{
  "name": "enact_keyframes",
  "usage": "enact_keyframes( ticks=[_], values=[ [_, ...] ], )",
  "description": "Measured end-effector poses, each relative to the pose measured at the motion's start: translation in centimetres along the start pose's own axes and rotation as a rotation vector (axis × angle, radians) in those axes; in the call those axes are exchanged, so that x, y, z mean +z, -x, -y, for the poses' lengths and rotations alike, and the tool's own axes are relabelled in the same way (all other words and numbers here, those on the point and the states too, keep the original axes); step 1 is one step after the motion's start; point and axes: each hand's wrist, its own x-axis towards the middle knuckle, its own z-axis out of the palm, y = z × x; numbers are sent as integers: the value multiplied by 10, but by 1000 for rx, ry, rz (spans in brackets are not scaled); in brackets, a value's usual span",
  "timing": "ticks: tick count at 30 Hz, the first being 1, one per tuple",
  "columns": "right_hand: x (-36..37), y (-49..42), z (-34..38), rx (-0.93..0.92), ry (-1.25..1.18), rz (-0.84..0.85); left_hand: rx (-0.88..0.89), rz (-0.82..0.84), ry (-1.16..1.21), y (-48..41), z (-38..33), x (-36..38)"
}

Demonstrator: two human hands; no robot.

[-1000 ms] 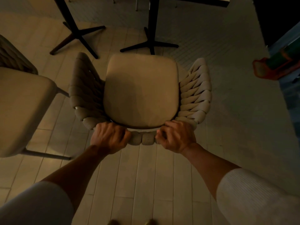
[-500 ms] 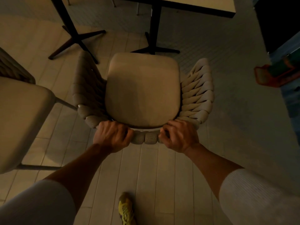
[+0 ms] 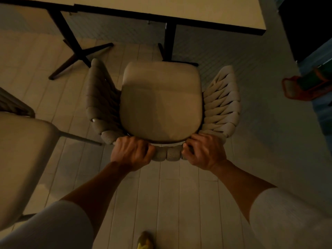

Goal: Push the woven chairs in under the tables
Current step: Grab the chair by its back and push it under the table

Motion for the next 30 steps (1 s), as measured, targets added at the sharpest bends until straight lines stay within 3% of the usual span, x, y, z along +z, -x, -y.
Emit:
enact_keyframes(
  ticks=[3, 5, 10, 13, 15, 22, 30],
  values=[
    [2, -12, -5, 3, -3, 9, 196, -228, -127, -4, 10, 13],
    [2, -19, -8, -3, 3, 11, 219, -223, -119, -12, 15, 14],
    [3, -32, -13, -1, 6, 9, 20, -85, 30, -35, 20, 13],
    [5, -41, -17, 8, -6, -1, 258, -304, -79, -37, 25, 21],
    [7, -48, -22, 10, -14, -13, 283, -394, -97, -45, 30, 27],
    [8, -78, -35, -1, -35, -50, 328, -494, -200, -77, 39, 31],
    [13, -122, -62, 6, 13, -62, 356, -477, -230, -125, 50, 32]
  ],
)
